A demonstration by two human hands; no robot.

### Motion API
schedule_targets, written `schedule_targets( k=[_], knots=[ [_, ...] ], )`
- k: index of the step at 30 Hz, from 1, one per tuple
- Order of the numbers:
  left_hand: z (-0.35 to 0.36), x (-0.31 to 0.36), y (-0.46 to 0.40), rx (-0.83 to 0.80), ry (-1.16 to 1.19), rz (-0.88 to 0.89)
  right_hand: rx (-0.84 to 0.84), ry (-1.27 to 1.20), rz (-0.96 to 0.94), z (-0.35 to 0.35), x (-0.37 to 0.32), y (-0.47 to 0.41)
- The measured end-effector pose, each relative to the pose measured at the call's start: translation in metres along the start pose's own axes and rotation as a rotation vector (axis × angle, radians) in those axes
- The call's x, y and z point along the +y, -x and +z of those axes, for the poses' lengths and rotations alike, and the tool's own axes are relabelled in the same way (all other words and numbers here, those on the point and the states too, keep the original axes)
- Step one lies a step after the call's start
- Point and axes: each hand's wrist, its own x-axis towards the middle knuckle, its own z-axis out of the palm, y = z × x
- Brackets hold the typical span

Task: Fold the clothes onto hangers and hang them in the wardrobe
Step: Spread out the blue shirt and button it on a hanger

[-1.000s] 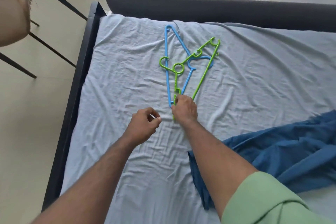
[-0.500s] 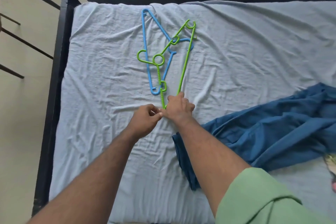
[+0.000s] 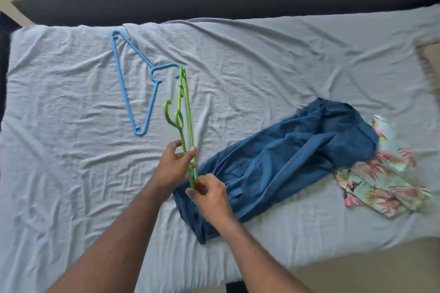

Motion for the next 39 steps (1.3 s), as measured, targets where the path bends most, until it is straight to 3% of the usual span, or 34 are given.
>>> schedule_targets(
  k=[9,17,27,30,33,36,39],
  knots=[
    [0.085,0.022,0.027,0.032,-0.143,0.152,0.124,-0.178,0.008,-0.077,0.048,0.043],
    [0.156,0.054,0.036,-0.106,-0.175,0.145,0.509,-0.337,0.218,-0.194,0.098,0.028],
    [0.223,0.027,0.025,0.015,-0.064,0.179,0.827,-0.08,0.349,-0.357,0.173,-0.024],
    [0.237,0.021,0.022,0.049,0.046,0.156,0.909,-0.303,0.435,-0.391,0.183,-0.046],
    [0.257,0.01,0.021,0.049,0.148,0.111,0.861,-0.67,0.506,-0.412,0.188,-0.068],
    [0.276,-0.002,0.025,0.088,0.212,0.042,0.803,-0.777,0.578,-0.418,0.197,-0.084],
    [0.284,-0.018,0.023,0.148,0.1,0.018,0.774,-0.785,0.669,-0.417,0.203,-0.091]
  ],
)
